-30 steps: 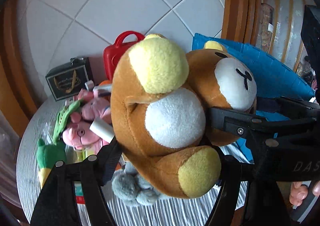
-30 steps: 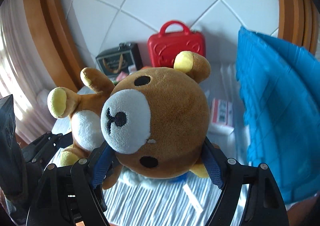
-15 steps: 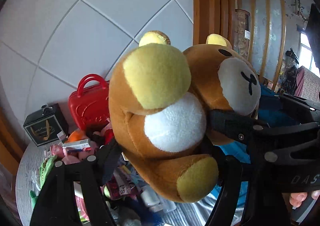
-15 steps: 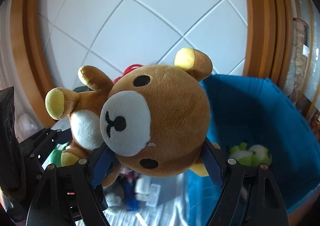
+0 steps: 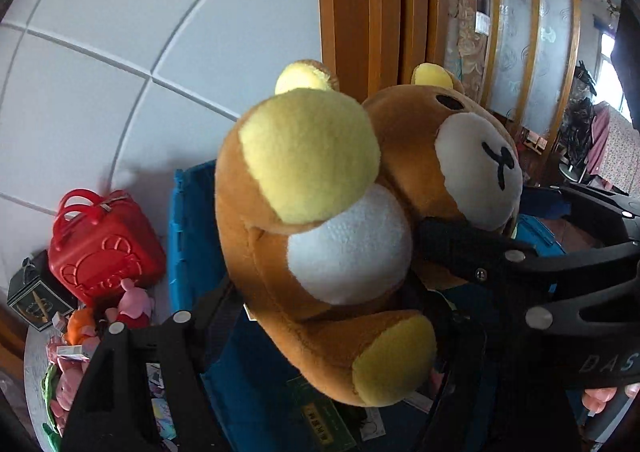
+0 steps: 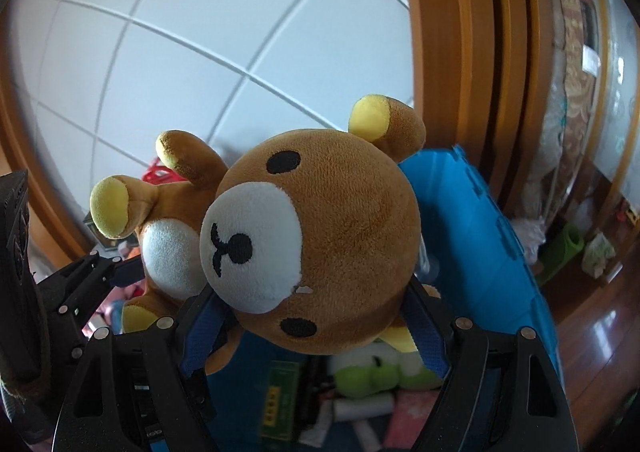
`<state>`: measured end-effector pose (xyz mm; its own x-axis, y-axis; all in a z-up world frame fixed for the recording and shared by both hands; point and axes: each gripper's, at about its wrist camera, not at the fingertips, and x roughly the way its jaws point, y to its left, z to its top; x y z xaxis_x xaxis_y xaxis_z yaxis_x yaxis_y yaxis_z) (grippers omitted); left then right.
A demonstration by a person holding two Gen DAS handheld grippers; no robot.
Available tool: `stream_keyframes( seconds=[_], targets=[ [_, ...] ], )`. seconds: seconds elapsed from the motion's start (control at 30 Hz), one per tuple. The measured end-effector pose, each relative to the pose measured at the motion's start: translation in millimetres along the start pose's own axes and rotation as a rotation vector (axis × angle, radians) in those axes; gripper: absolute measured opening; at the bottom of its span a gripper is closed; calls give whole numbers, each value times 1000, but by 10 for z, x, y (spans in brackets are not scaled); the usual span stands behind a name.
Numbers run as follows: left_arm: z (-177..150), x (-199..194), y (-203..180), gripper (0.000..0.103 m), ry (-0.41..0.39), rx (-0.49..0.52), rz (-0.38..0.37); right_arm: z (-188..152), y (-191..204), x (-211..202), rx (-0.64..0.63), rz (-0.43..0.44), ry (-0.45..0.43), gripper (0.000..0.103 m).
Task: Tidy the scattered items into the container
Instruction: 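Carry the brown teddy bear into the blue crate and open both tools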
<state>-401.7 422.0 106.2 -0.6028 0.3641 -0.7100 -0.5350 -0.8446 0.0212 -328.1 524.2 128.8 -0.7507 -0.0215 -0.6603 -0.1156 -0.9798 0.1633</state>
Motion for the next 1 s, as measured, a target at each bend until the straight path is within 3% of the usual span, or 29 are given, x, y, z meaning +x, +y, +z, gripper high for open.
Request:
stream_keyframes(
  seconds=[0.17,0.3,0.43,0.5,0.57,0.63,0.77,1.0],
  targets=[
    [204,891,-246,75,209,-39,-11,99,-615,630,46,16,137,82],
    [118,1573,-361,75,393,-56,12,-87,-861,1235,108,41,287,82],
    [-3,2036,-411,75,506,-83,20,-305,-1022,1749,145,47,409,82],
    [-44,2157,-470,75,522,-71,44,-385,-1090,1932,173,49,453,80],
    [-83,2224,-589,75,525,-8,101,-426,-1105,2019,159,37,462,74],
    [-102,2257,-719,75,515,73,165,-437,-1068,2040,116,14,455,74],
    [-76,2292,-746,75,525,57,177,-458,-1003,2023,78,-4,457,73],
    [-145,2322,-645,75,556,54,223,-438,-1036,2043,42,-51,459,87]
  ],
)
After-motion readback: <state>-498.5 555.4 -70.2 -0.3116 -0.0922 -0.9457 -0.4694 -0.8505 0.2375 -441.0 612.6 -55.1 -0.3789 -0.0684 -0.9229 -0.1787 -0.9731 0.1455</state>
